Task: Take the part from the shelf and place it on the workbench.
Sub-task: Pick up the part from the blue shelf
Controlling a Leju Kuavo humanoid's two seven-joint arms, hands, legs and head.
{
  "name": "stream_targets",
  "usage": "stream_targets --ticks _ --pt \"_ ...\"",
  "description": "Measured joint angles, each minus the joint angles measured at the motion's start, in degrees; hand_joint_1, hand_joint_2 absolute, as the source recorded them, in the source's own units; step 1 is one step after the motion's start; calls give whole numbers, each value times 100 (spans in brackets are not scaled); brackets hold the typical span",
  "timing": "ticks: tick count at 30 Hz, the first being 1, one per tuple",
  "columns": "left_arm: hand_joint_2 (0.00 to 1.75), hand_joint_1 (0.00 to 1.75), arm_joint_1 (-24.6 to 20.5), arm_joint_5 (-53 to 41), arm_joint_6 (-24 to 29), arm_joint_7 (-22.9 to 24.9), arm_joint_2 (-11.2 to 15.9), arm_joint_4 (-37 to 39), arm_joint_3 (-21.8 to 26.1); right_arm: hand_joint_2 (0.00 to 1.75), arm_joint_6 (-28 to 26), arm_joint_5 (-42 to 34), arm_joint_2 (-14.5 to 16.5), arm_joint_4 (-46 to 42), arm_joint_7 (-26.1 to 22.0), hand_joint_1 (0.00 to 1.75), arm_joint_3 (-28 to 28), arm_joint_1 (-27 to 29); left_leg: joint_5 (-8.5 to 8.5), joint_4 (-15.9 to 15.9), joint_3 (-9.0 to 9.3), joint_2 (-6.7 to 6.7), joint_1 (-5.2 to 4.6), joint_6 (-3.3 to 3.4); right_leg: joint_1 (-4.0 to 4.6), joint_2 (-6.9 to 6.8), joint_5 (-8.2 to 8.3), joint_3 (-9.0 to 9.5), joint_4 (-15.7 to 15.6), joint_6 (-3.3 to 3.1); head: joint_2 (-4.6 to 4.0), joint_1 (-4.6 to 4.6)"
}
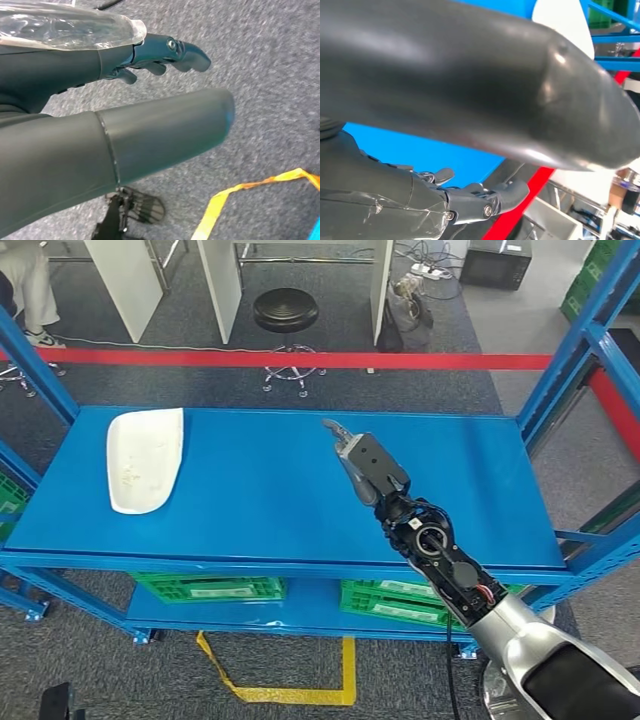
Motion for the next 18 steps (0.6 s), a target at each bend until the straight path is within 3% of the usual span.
stream_targets --ticks 1,3,4,6,8,9,11,13,16,18 --pt "0 0 10 0 1 -1 7 0 0 0 -1 0 1 4 -1 0 4 -4 4 -2 -17 -22 10 -32 -2 -29 9 17 -16 -28 0 -1" --pt "0 0 14 -1 3 -2 14 0 0 0 -1 1 1 9 -3 0 11 -21 -106 170 -101 86 13 -95 -15 -103 43 39 -61 -95 0 -27" --pt "0 0 7 -1 3 -2 19 0 0 0 -1 1 0 13 -3 0 12 -30 -247 422 -221 177 17 -124 -20 -147 54 49 -82 -125 0 -46" --pt "0 0 4 -1 3 -2 11 0 0 0 -2 1 -2 23 -4 0 13 -36 -612 1236 -616 321 30 -181 -11 -236 55 43 -88 -157 0 -76" --pt "0 0 19 -1 4 -2 2 0 0 0 3 1 -2 35 -3 0 20 -28 -741 1759 -885 355 53 -215 -7 -318 50 41 -87 -162 0 -85" --pt "0 0 23 -1 3 -2 -1 0 0 0 6 1 -2 41 -3 0 25 -27 -646 1683 -852 368 62 -220 -7 -355 46 45 -86 -161 0 -90" --pt "0 0 17 -1 3 -2 4 0 0 0 5 1 -2 49 -3 0 27 -30 -261 930 -470 453 70 -208 -7 -426 29 63 -85 -140 0 -93" --pt "0 0 1 -2 3 -2 9 0 0 0 3 1 -2 50 -3 0 22 -43 -25 203 -109 588 40 -158 24 -486 0 68 -74 -91 0 -96" --pt "0 0 -3 -3 3 -2 9 0 0 0 -2 1 -2 60 -4 0 19 -63 -6 5 -39 565 6 -51 49 -561 -31 79 -75 -7 0 -62" --pt "0 0 -5 -3 4 -2 9 0 0 0 1 1 -2 68 -5 0 21 -62 2 -14 -23 505 15 18 21 -508 -150 27 55 54 0 -48"
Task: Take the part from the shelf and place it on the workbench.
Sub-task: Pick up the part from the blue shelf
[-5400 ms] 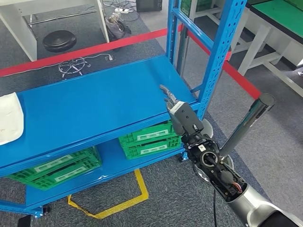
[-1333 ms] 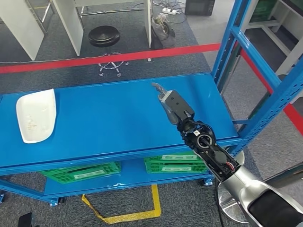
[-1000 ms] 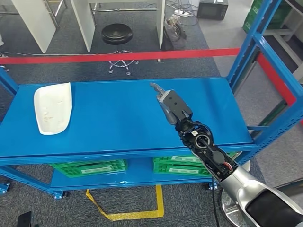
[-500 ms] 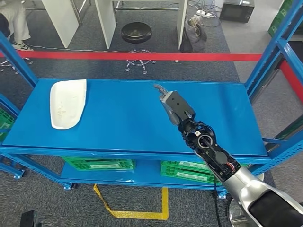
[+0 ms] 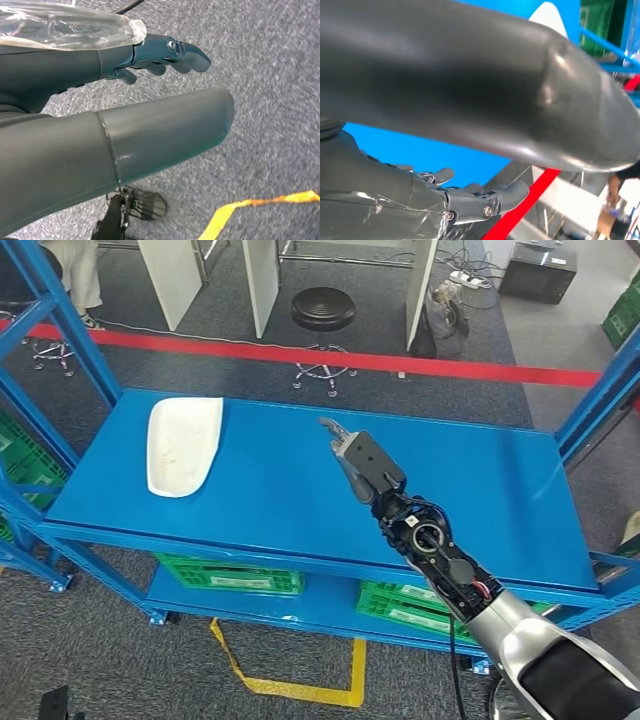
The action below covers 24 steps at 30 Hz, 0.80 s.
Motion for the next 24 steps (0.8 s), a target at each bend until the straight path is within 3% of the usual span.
stream_targets --ticks 1,4,5,6,7,9,11,13,15,19,21,24 --pt "0 0 -5 0 -1 0 0 0 0 0 0 0 -1 2 0 0 -1 1 6 -11 9 -30 6 33 -12 69 -141 -100 228 23 0 12" --pt "0 0 -5 0 -2 0 -3 0 0 0 -2 0 -10 11 2 0 -5 25 1 -13 16 -133 -4 82 -17 246 -657 -666 1425 49 0 60" --pt "0 0 -1 0 -1 0 -6 0 0 0 -2 0 -13 18 3 0 -4 40 -2 -11 20 -175 -10 85 -17 259 -695 -797 1664 49 0 66" --pt "0 0 1 0 -2 0 -10 0 0 0 -2 0 -14 25 3 0 -3 52 -4 -9 27 -216 -13 86 -17 263 -610 -818 1661 40 0 69" --pt "0 0 2 0 -2 0 -14 0 0 0 -2 0 -14 30 4 0 -3 56 -8 -6 41 -258 -14 84 -17 269 -417 -724 1414 25 0 74" --pt "0 0 0 0 -2 0 -17 0 0 0 -2 0 -14 34 2 0 -5 45 -23 1 68 -330 -20 68 -15 332 30 -358 581 -21 0 84" --pt "0 0 -3 0 -1 0 -19 0 0 0 -2 0 -14 36 2 0 -5 33 -26 16 56 -384 -30 30 -6 399 191 -100 36 -59 0 78" --pt "0 0 10 0 -1 0 -19 0 0 0 -2 0 -14 38 3 0 -4 32 -2 12 31 -424 -32 -24 0 396 175 -37 -69 -94 0 63" --pt "0 0 21 0 0 0 -10 0 0 0 -2 0 -14 38 1 0 -3 27 -40 59 13 -383 -31 -71 -8 362 197 -18 -103 -139 0 39" --pt "0 0 2 8 2 -2 18 0 0 0 15 7 -15 46 15 0 -2 5 -23 -10 78 -279 -30 21 43 343 178 -14 -92 -145 0 -14" --pt "0 0 17 37 12 -5 24 0 0 0 66 23 -16 98 33 0 14 -55 -5 -25 77 -282 -22 -35 51 337 185 -23 -86 -160 0 -7" --pt "0 0 20 67 20 -26 26 0 0 0 127 24 -16 258 -14 0 49 -204 2 -36 78 -283 -15 -48 58 332 191 -29 -83 -170 0 -16"
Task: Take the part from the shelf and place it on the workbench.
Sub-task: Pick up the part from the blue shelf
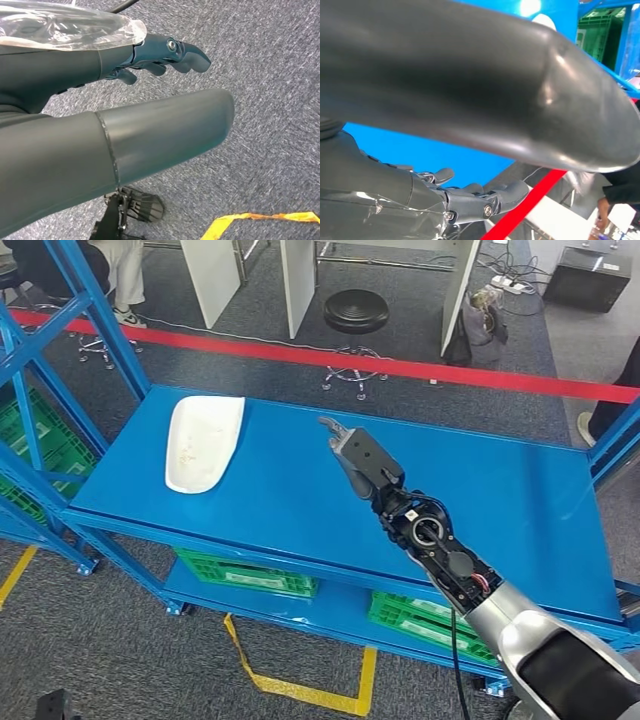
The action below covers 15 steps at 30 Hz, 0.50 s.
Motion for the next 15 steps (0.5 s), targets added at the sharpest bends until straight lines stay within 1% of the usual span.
stream_targets --ticks 2,3,4,6,7,8,10,11,12,13,14,15 --pt "0 0 4 5 0 -11 1 0 0 0 8 -7 0 88 -29 0 21 -72 3 -1 -1 -2 5 -5 6 -7 0 3 0 -1 0 -1" --pt "0 0 6 6 0 -14 7 0 0 0 9 -8 1 121 -37 0 30 -98 -3 3 -2 -2 1 11 -1 -12 5 8 -14 11 0 -2" --pt "0 0 6 7 0 -16 14 0 0 0 10 -9 1 147 -42 0 39 -121 0 -16 6 -2 -5 42 -8 -15 17 21 -46 30 0 -6" --pt "0 0 5 5 0 -18 27 0 0 0 11 -11 1 184 -53 0 50 -166 63 -191 101 5 27 109 -6 -24 10 24 -86 78 -1 -8" --pt "0 0 3 4 1 -19 28 1 0 0 11 -12 1 204 -56 0 53 -192 108 -301 166 12 48 127 -3 -24 -63 -27 25 97 -1 -1" --pt "0 0 3 4 1 -20 30 1 0 0 10 -13 0 228 -57 0 55 -213 144 -388 221 20 72 129 -9 -25 -193 -143 270 117 -1 11" --pt "0 0 4 5 1 -21 29 1 0 0 11 -13 0 283 -54 0 71 -223 152 -422 255 28 77 119 -64 -22 -521 -518 1044 175 0 28" --pt "0 0 7 5 0 -21 25 0 0 0 13 -13 0 310 -54 0 81 -209 142 -415 256 23 85 103 -100 -23 -608 -691 1358 212 0 32" --pt "0 0 12 5 0 -21 19 0 0 0 15 -14 0 336 -53 0 91 -194 125 -401 258 3 98 80 -141 -24 -589 -780 1484 254 0 33" --pt "0 0 17 6 0 -21 15 1 0 0 16 -16 0 361 -53 0 98 -184 102 -373 259 -21 119 46 -185 -24 -455 -751 1370 301 0 34" --pt "0 0 21 7 1 -20 13 1 0 0 15 -17 0 382 -55 0 100 -183 68 -328 260 -52 146 2 -233 -20 -234 -609 1034 351 0 38" --pt "0 0 22 7 1 -20 16 2 0 0 15 -19 0 402 -57 0 102 -183 25 -270 254 -85 170 -51 -277 21 -60 -418 632 411 0 41"
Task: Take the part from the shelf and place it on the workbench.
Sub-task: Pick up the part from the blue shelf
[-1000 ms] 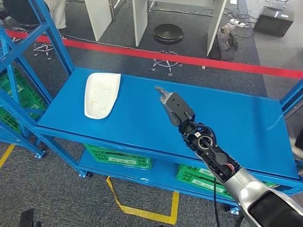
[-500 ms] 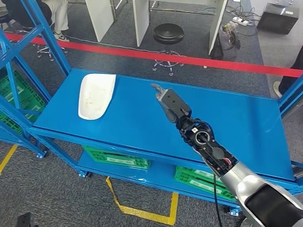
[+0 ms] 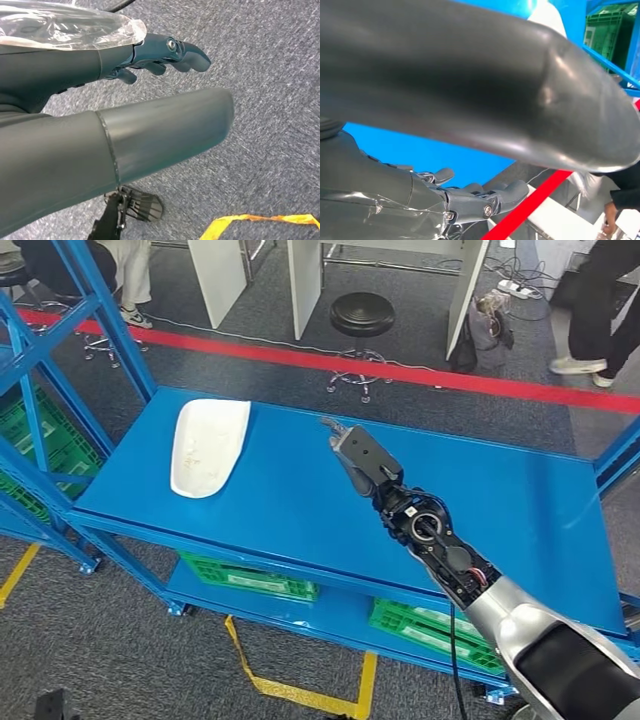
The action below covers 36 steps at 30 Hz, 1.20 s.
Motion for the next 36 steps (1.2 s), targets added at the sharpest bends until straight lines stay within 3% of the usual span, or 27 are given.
stream_targets --ticks 2,5,7,8,10,12,13,14,16,17,19,22,24,26,27,28,29,31,32,34,36 --pt "0 0 -11 3 5 -1 15 1 0 0 7 -2 3 42 -5 0 16 -8 -72 132 -54 -52 22 -107 -23 93 148 287 -527 15 -1 16" --pt "0 0 1 13 12 -4 29 2 0 0 19 -3 8 95 -9 0 52 -19 -66 190 -132 -119 51 -207 40 68 112 308 -535 -147 -1 -5" --pt "0 0 20 22 12 -4 29 3 0 0 19 -3 9 113 -16 0 66 -56 -157 344 -209 -30 68 -230 54 10 118 305 -534 -239 0 -32" --pt "0 0 21 25 12 -4 29 3 0 0 22 -3 10 122 -23 0 69 -79 -290 614 -343 52 59 -225 65 -25 121 307 -538 -280 0 -49" --pt "0 0 17 27 12 -5 28 3 0 0 33 -3 11 156 -34 0 74 -103 -648 1480 -790 195 30 -193 109 -101 113 302 -541 -341 0 -79" --pt "0 0 27 28 12 -6 24 3 0 0 44 -3 11 204 -41 0 91 -105 -805 2108 -1152 218 -5 -147 157 -179 99 303 -541 -370 0 -85" --pt "0 0 35 30 12 -6 24 3 0 0 46 -3 11 227 -44 0 101 -107 -726 2088 -1170 221 -25 -113 178 -214 93 307 -541 -379 0 -86" --pt "0 0 42 31 12 -6 25 3 0 0 46 -3 11 245 -46 0 108 -112 -553 1820 -1057 235 -50 -72 191 -249 87 316 -541 -384 0 -86" --pt "0 0 39 31 12 -10 34 3 0 0 45 -3 11 273 -53 0 115 -134 -178 953 -640 379 -128 12 217 -309 68 332 -538 -376 0 -88" --pt "0 0 31 31 12 -13 37 3 0 0 44 -3 11 286 -56 0 117 -151 -72 621 -481 443 -167 37 229 -335 57 336 -537 -362 0 -85" --pt "0 0 19 31 12 -18 38 3 0 0 44 -3 11 318 -62 0 124 -180 -44 384 -380 482 -223 54 247 -386 36 347 -548 -320 0 -79" --pt "0 0 23 33 12 -18 40 3 0 0 46 -3 11 356 -64 0 134 -195 -19 332 -342 363 -205 117 222 -376 -61 336 -474 -232 0 -67" --pt "0 0 11 36 12 -19 37 3 0 0 46 -3 13 378 -69 0 146 -205 -9 304 -308 296 -187 170 203 -225 -345 105 37 -190 0 -53" --pt "0 0 6 36 12 -19 29 3 0 0 46 -3 13 420 -72 0 163 -204 -16 305 -304 213 -197 203 203 -120 -673 -288 850 -173 0 -34" --pt "0 0 13 36 12 -19 24 3 0 0 46 -3 13 445 -70 0 170 -200 -20 307 -301 166 -205 209 204 -101 -729 -430 1110 -172 0 -27" --pt "0 0 21 36 12 -19 19 3 0 0 46 -3 13 467 -70 0 175 -196 -24 309 -295 117 -212 213 205 -90 -669 -474 1153 -180 0 -22" --pt "0 0 27 36 12 -19 15 3 0 0 46 -3 13 482 -70 0 177 -196 -28 312 -284 68 -217 213 208 -79 -501 -400 952 -199 0 -19" --pt "0 0 27 33 11 -19 7 3 0 0 46 -3 13 495 -72 0 177 -206 -45 317 -255 -18 -224 203 219 20 -63 -43 147 -262 0 -17" --pt "0 0 24 31 11 -19 1 3 0 0 47 -3 13 498 -73 0 177 -217 -53 325 -256 -58 -226 191 226 81 70 139 -222 -292 0 -22" --pt "0 0 29 25 7 -19 -14 3 0 0 50 -3 13 510 -73 0 179 -238 -45 328 -285 -123 -216 146 247 151 120 316 -559 -338 0 -31" --pt "0 0 48 16 3 -19 -14 3 0 0 52 -3 15 520 -72 0 180 -250 -38 325 -306 -158 -202 90 242 97 133 360 -629 -375 0 -28"
